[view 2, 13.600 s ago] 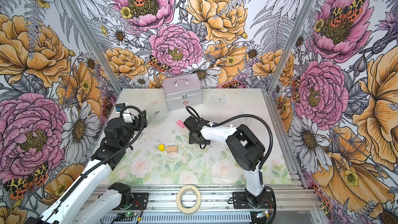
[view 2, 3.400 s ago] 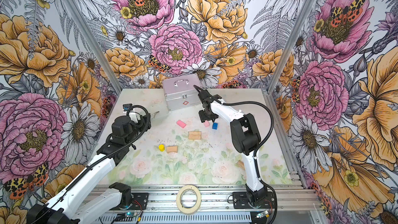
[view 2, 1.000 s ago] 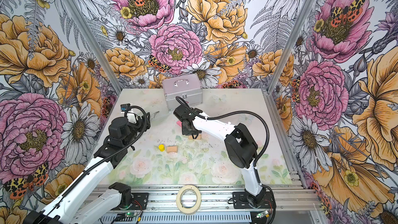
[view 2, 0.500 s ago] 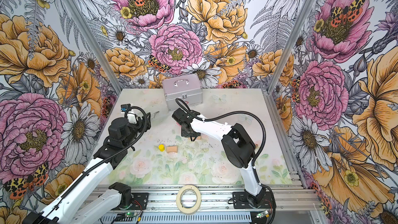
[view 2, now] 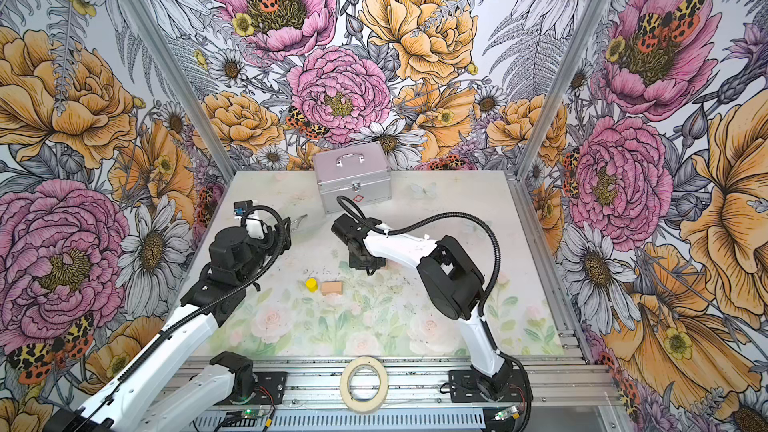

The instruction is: Build the wood block tower

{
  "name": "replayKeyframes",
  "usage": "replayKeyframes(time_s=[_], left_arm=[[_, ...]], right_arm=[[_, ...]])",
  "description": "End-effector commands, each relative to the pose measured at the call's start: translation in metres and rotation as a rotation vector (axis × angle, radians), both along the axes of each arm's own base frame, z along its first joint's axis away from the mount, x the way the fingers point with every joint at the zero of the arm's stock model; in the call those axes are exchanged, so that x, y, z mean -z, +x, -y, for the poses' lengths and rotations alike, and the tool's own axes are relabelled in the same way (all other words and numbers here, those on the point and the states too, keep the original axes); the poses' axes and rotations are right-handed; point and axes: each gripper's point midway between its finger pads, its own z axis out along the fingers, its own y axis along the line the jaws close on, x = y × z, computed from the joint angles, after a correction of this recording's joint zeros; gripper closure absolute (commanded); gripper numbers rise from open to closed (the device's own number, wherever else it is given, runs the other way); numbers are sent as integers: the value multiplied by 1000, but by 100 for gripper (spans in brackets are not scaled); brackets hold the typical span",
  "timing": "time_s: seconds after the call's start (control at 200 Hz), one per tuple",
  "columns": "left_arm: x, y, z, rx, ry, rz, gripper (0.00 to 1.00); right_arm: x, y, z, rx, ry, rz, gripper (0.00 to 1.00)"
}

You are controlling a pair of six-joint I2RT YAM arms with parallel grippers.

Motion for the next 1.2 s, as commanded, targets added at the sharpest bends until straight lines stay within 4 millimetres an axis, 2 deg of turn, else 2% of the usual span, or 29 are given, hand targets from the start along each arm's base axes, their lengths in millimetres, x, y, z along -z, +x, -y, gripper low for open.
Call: replayKeyframes(time_s=[0.0, 0.56, 1.191], left_arm=[[-1, -2, 3, 15, 4, 14, 22], [-2, -2, 2, 15, 7, 15, 22], [0, -2, 2, 15, 9, 13, 22]], right_arm=[[-2, 10, -2, 18, 17, 17, 100], [-2, 15, -11, 14, 45, 5, 100], [4, 13, -6, 18, 25, -1, 100]])
